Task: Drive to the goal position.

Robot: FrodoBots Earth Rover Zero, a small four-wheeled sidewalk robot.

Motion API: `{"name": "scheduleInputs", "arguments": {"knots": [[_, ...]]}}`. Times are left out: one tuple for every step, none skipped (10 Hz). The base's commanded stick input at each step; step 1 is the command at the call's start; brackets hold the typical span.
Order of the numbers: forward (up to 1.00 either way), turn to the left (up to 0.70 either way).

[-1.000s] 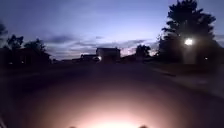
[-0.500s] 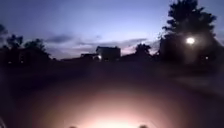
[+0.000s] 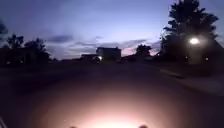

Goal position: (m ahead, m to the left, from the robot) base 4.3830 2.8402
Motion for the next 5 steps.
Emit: {"name": "scheduleInputs", "arguments": {"knots": [[0.70,0.00],[0.70,0.00],[0.70,0.00],[0.70,0.00],[0.70,0.00]]}}
